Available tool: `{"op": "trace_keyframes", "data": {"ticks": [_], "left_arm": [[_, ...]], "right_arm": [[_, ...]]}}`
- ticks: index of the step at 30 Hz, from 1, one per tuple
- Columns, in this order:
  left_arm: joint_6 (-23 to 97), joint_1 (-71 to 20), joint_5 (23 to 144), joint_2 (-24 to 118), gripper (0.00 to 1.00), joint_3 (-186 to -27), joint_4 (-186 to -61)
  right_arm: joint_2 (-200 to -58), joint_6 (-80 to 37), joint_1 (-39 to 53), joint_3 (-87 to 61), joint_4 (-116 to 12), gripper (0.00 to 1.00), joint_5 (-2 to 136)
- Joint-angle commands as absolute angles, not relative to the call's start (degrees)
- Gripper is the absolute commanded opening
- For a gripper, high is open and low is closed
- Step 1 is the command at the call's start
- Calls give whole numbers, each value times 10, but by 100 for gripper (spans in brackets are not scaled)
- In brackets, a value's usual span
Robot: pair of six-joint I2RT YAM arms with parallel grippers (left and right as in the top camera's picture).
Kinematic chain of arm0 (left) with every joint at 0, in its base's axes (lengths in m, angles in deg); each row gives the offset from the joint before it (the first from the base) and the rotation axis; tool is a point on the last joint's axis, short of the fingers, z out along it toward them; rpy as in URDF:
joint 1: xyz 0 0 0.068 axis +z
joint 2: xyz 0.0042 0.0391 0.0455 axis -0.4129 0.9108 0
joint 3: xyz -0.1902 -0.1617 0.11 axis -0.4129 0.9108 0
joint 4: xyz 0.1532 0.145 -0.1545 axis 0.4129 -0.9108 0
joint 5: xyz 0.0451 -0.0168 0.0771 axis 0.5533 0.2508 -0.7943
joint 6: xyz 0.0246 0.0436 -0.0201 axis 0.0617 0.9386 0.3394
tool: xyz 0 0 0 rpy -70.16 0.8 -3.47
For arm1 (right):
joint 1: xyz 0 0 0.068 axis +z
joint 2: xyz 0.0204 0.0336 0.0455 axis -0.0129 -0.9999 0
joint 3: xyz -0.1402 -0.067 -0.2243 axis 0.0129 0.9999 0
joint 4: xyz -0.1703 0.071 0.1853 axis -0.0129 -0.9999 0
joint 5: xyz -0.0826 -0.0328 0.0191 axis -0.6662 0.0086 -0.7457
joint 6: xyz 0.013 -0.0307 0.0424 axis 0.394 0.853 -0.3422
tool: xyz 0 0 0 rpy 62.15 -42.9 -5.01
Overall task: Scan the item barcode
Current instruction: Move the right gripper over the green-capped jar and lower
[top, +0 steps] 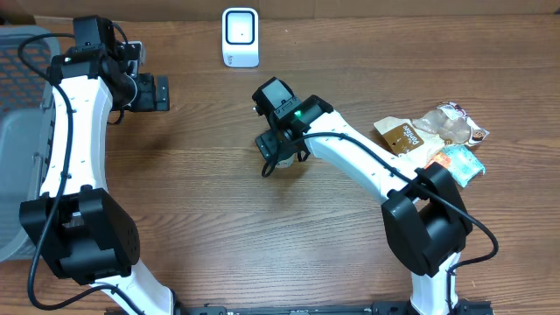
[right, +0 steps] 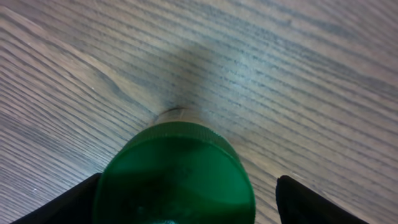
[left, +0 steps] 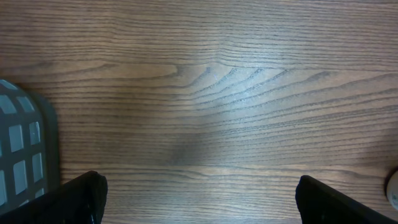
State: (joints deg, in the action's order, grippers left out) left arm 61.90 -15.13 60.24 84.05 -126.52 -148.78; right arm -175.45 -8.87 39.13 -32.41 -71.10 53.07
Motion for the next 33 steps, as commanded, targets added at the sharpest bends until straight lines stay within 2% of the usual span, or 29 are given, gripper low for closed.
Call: {"op": "trace_keyframes", "data": {"ticks": [1, 8, 12, 19, 26, 28, 30, 33], "left_arm": [[630, -150, 599, 836, 100, -1271, -1487], [630, -150, 599, 836, 99, -1271, -1487], [630, -150, 599, 836, 99, -1271, -1487], [630, -150, 599, 836, 100, -1271, -1487], [630, -150, 599, 836, 100, -1271, -1487], [630, -150, 599, 836, 100, -1271, -1487], [630, -150, 599, 836, 100, -1271, -1487], [630, -150, 599, 836, 99, -1271, -1487]], "right_arm": [[-1768, -85, 394, -330, -714, 79, 527], [-1768, -30, 393, -330, -710, 61, 524], [-1768, 19, 393, -330, -700, 61, 525], [-1768, 269, 394, -330, -705, 57, 539], [-1767, 568, 394, -330, -772, 63, 673], [-1763, 607, 394, -330, -796, 67, 714], [-1757, 638, 394, -330, -823, 78, 757], [-1754, 656, 394, -330, -839, 85, 772]]}}
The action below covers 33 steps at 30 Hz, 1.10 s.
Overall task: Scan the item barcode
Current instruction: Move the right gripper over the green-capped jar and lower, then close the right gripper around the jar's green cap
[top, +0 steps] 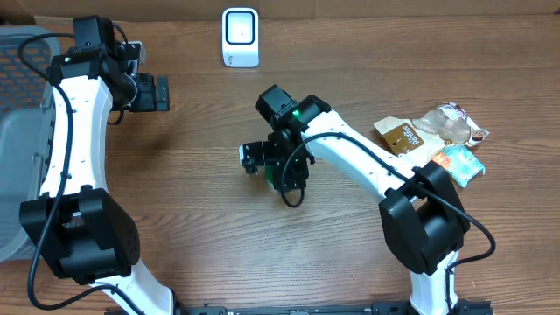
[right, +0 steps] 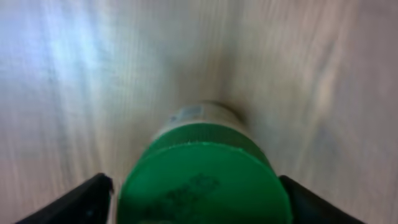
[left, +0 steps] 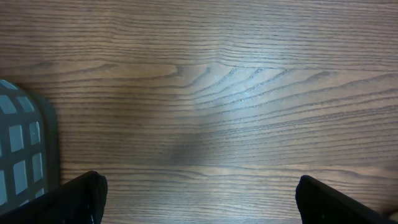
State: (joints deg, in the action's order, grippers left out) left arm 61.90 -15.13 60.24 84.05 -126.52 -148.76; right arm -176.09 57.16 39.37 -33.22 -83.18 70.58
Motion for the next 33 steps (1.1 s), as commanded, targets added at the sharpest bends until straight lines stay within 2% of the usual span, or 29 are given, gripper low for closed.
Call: {"op": "trace_keyframes", "data": {"ticks": [1, 3, 5, 9, 13, 14, 20, 27, 33], "left_arm": [[630, -150, 599, 836, 100, -1271, -1487], [630, -150, 599, 836, 100, -1271, -1487], [630, -150, 599, 836, 99, -1271, -1487], [630, -150, 599, 836, 99, -1271, -1487], [630, -150, 599, 836, 99, -1271, -1487], [630, -150, 599, 836, 100, -1271, -1487], [630, -150, 599, 836, 100, -1271, -1487], [630, -150, 599, 836, 100, -1271, -1487], [630, -150, 599, 836, 100, -1271, -1487]], "right_arm": [[-1753, 655, 393, -330, -841, 87, 769], [-1753, 652, 393, -330, -843, 100, 760], [-1753, 617, 393, -334, -840, 100, 745], [-1753, 377, 393, -395, -836, 100, 675], [-1753, 80, 391, -487, -876, 100, 595], [-1753, 45, 390, -507, -895, 100, 591], [-1753, -2, 389, -534, -975, 100, 621], [-1753, -72, 389, -502, -996, 100, 651], [-1753, -153, 389, -481, -993, 100, 581]]}}
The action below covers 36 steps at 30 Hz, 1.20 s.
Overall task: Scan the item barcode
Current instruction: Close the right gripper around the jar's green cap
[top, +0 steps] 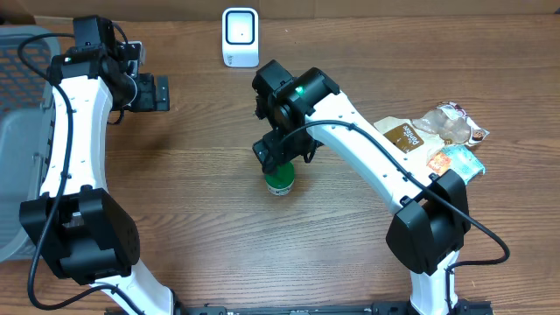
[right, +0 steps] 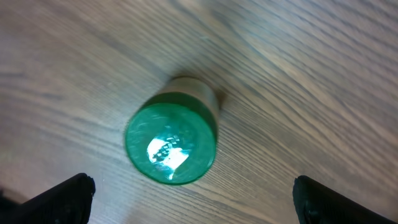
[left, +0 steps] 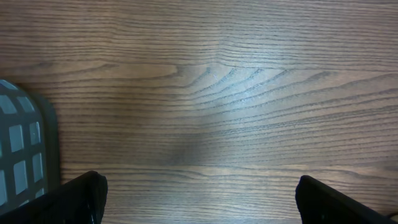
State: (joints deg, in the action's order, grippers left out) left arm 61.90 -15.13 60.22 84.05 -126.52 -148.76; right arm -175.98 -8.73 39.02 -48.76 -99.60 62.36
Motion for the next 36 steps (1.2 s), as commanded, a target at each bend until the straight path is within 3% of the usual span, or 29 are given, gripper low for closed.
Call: {"op": "trace_keyframes", "data": {"ticks": [1, 36], "left_arm": [[630, -150, 599, 836, 100, -1271, -1487], [630, -150, 599, 836, 99, -1271, -1487]], "right_arm": [[-1753, -158, 389, -479, -992, 100, 576], [-1753, -158, 389, -492, -989, 100, 582]]}}
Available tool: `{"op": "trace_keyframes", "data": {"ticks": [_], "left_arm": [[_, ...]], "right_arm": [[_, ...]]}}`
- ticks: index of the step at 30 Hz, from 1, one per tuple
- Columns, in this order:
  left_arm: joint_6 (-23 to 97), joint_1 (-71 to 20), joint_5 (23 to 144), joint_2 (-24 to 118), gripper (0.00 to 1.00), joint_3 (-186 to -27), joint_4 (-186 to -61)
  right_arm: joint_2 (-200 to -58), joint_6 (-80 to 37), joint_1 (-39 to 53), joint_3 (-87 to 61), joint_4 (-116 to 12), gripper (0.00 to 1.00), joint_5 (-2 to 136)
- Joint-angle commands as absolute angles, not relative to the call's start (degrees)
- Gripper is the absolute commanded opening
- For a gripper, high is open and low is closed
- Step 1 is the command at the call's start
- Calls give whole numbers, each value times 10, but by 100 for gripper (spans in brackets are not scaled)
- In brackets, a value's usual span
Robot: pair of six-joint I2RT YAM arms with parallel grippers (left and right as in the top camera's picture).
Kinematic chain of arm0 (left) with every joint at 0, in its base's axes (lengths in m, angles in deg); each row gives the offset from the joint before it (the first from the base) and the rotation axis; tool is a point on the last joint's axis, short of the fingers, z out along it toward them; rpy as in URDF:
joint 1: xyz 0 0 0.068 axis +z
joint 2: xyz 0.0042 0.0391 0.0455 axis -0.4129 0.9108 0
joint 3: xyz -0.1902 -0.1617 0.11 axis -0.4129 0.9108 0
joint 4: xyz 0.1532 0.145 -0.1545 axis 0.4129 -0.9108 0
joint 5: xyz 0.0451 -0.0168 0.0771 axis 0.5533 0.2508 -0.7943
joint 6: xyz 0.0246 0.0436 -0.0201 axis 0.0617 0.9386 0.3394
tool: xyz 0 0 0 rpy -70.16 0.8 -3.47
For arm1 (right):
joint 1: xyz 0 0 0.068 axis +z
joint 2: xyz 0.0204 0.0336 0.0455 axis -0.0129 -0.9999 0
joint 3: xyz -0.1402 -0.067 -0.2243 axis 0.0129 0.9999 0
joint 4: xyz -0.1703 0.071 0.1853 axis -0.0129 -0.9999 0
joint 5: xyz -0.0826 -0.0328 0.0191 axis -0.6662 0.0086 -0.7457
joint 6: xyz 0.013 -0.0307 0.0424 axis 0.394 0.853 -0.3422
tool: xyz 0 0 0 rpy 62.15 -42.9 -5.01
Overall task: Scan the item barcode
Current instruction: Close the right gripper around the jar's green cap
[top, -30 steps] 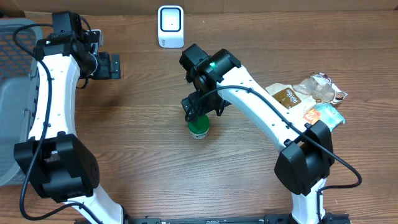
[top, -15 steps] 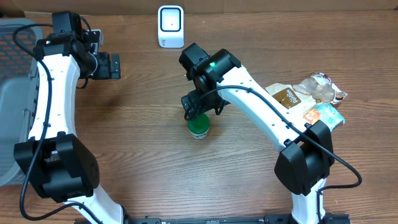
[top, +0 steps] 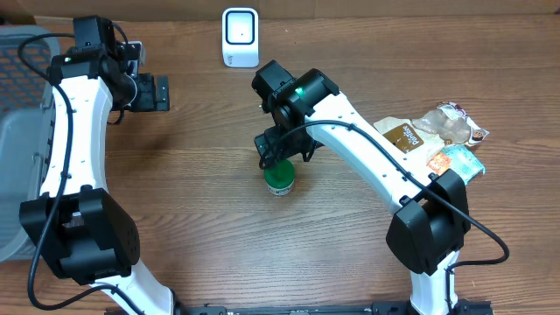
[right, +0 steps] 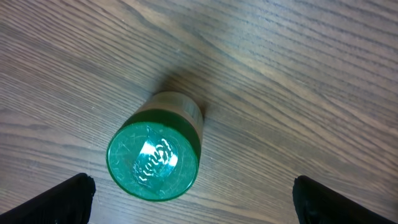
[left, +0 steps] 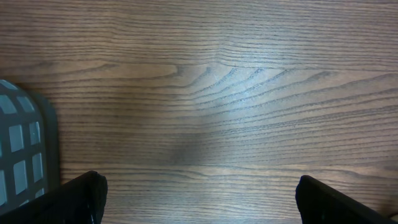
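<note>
A small jar with a green lid stands upright on the wooden table, seen from above in the right wrist view. My right gripper hovers just above and behind it, open, with nothing between its fingers. The white barcode scanner stands at the table's far edge. My left gripper is open over bare wood at the far left.
A pile of snack packets lies at the right. A grey basket sits at the left edge, its corner showing in the left wrist view.
My right gripper has shifted slightly above the jar, which now sits lower left in the wrist view. The jar and left arm have not moved.
My right gripper held the green-lidded jar near the table's middle, then tilted lower and to the left. By 1.2 s ago the jar stood upright on the table, let go, with the gripper open above it, where it stays.
</note>
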State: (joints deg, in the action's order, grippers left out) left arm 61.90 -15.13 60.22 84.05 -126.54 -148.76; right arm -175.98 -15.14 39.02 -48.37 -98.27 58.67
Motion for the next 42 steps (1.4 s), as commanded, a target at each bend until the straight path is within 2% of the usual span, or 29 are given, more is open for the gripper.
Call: {"op": "trace_keyframes", "data": {"ticks": [1, 11, 29, 42], "left_arm": [[630, -150, 599, 836, 100, -1271, -1487], [630, -150, 599, 836, 100, -1271, -1487], [630, -150, 599, 836, 99, -1271, -1487], [630, -150, 599, 836, 100, -1271, -1487]], "right_arm": [[-1752, -165, 389, -499, -996, 100, 573], [-1724, -185, 398, -518, -1023, 100, 553], [-1735, -187, 403, -444, -939, 99, 553], [-1738, -146, 470, -415, -898, 100, 546]]}}
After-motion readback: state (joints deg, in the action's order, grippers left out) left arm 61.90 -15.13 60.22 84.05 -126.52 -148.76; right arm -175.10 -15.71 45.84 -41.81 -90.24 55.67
